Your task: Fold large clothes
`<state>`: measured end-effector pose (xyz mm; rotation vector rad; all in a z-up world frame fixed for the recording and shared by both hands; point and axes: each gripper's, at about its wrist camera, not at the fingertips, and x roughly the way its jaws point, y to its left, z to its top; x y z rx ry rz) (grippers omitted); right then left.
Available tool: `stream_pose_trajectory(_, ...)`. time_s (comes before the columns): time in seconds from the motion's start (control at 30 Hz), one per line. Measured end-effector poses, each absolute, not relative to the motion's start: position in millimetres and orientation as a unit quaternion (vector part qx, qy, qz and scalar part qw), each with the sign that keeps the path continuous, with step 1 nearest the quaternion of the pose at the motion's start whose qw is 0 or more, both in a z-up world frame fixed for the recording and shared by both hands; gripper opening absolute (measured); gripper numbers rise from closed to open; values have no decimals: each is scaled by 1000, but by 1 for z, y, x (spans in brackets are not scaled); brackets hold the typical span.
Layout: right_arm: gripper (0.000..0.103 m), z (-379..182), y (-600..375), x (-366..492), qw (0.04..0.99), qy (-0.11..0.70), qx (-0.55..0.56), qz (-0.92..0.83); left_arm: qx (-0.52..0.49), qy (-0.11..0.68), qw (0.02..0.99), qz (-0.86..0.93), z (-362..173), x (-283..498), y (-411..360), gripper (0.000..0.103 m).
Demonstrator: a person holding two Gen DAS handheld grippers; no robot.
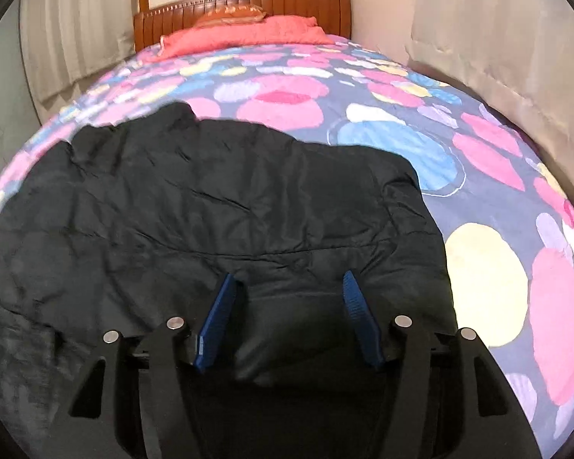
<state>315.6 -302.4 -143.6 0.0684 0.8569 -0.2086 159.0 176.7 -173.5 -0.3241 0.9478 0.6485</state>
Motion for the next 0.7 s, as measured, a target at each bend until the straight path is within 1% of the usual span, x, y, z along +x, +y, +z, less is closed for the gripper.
stream_pose_trajectory(0.07, 66, -141, -302, 310, 905, 407, 19, -120, -153, 446, 827, 305, -174, 159, 177, 101)
stream_pose_trajectory(0.13, 66, -145, -299, 305, 902, 410, 3, -131, -153, 446, 827, 305, -174, 159, 177, 101)
stream_pose_trajectory(0.27, 71, -156, -301, 307, 901, 417, 3, -121, -160, 446, 828, 301, -174, 160, 180, 101)
stream_pose_trajectory(0.4, 73, -159, -298, 307, 901, 415, -4, -124, -168, 449, 828, 292, -174, 158, 182, 101)
stream_pose_trajectory(0.53, 76, -159, -298, 306, 903, 413, 2, -117, -175, 457, 835, 252, -170, 153, 189, 101)
stream_pose_trajectory(0.63, 79, -160, -297, 305, 904, 412, 4, -110, -202, 437, 841, 245, -162, 139, 201, 101)
stream_pose_trajectory(0.7, 80, -159, -298, 305, 905, 411, 5, -108, -242, 402, 848, 248, -157, 127, 225, 101)
